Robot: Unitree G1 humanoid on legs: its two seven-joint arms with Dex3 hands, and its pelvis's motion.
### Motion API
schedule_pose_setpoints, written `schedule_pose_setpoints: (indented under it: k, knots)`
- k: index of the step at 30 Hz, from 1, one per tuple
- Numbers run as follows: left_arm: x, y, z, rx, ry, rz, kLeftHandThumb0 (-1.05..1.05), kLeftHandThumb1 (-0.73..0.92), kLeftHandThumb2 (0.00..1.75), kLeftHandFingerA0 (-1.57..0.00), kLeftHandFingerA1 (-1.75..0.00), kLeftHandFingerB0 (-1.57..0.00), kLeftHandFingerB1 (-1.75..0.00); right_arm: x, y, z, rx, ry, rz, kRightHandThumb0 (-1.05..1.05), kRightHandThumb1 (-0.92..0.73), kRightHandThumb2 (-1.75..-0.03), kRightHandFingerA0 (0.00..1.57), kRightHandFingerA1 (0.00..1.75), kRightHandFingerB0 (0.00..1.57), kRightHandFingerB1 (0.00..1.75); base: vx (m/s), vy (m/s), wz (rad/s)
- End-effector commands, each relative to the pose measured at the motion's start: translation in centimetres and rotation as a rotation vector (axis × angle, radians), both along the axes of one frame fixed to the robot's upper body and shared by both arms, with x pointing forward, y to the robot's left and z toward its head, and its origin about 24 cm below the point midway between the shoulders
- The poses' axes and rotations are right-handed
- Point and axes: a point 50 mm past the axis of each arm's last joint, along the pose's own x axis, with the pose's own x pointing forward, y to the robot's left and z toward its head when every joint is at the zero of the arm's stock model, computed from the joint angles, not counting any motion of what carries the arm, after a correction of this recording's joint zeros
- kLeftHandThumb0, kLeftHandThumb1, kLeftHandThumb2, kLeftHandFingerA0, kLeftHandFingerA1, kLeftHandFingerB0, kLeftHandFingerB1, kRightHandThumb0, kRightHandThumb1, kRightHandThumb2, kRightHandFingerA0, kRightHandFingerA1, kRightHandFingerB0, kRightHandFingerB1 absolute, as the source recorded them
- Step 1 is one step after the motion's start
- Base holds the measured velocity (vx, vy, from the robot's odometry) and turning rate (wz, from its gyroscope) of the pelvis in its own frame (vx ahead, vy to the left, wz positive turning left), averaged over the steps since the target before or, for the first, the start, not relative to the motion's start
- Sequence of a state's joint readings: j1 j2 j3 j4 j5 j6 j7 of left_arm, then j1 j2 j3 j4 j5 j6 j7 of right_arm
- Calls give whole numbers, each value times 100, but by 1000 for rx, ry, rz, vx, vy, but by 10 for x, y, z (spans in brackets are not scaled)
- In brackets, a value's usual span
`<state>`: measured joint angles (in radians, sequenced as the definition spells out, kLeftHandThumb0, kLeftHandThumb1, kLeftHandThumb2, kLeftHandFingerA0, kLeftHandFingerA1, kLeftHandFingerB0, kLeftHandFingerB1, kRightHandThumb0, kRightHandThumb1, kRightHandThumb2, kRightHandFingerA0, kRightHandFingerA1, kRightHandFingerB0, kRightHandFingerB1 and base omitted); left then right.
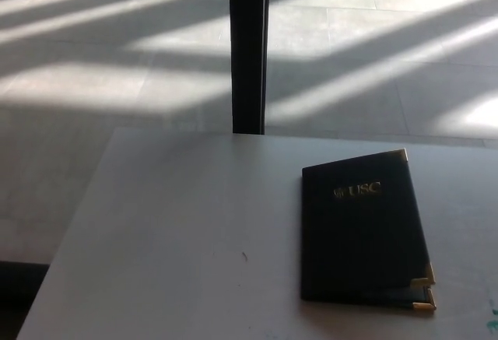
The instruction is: There is a diary kept infront of the robot and the robot uses its right hand to grab its cover and puses it to the left to open it.
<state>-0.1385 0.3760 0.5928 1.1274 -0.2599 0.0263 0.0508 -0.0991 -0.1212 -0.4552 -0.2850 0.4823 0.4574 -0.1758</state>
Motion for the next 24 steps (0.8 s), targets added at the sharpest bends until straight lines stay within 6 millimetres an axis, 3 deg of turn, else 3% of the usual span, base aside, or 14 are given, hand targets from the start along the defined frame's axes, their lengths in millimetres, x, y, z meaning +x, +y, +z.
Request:
schedule_pose_setpoints:
  k: [1,2,4,5,7,8,9,12,13,15,16,17,23,24]
  knots:
    - [0,7,6,30,-7,16,-81,92,91,-39,-106,-40,-95,-1,18,-17,65,93,38,-61,-92,-74,43,53,33,45,0,0,0]
    - [0,7,6,26,-11,17,-81,92,90,-39,-107,-41,-101,-1,24,-21,63,109,55,-54,-74,-113,44,64,25,53,0,0,0]
    - [0,7,6,25,-13,18,-81,92,90,-39,-107,-41,-101,-1,25,-22,62,114,57,-54,-74,-113,44,64,25,53,0,0,0]
    - [0,7,6,20,-21,28,-81,92,89,-41,-108,-42,-112,-1,28,-24,70,122,64,-62,-92,-73,43,53,33,45,0,0,0]
    - [0,7,6,31,-12,16,-81,92,90,-40,-109,-41,-102,0,37,-31,93,141,80,-62,-92,-73,43,52,34,45,0,0,0]
    - [-1,7,6,32,-8,14,-84,92,90,-43,-98,-40,-83,0,41,-35,89,155,87,-57,-75,-114,47,65,23,52,0,0,0]
    - [-1,7,6,33,-5,12,-86,82,114,-44,-89,-42,-79,-1,46,-40,84,171,90,-57,-75,-114,48,66,23,52,0,0,0]
    - [1,8,7,33,-10,20,-86,80,110,-45,-90,-47,-84,-1,51,-44,91,174,87,-57,-75,-114,46,65,23,52,0,0,0]
    - [1,8,7,33,-7,10,-86,81,112,-45,-90,-45,-83,-1,55,-48,119,185,86,-66,-91,-69,45,52,35,44,0,0,0]
    - [1,8,8,35,-10,9,-83,92,91,-40,-107,-41,-95,-1,57,-49,126,185,90,-65,-92,-69,44,52,34,44,0,0,0]
    - [2,8,9,37,-15,2,-86,82,112,-44,-90,-43,-82,-1,61,-52,143,190,99,-65,-91,-70,44,52,34,45,0,0,0]
    - [2,8,9,43,-5,8,-86,92,93,-45,-97,-41,-82,-1,63,-54,151,192,102,-66,-91,-69,44,52,35,45,0,0,0]
    - [3,9,9,38,-10,16,-82,92,90,-42,-101,-38,-87,0,74,-60,160,205,116,-65,-91,-69,43,51,33,44,0,0,0]
    - [3,9,10,38,-14,25,-85,82,113,-45,-90,-46,-85,-1,76,-64,148,221,118,-64,-92,-69,42,50,33,43,0,0,0]
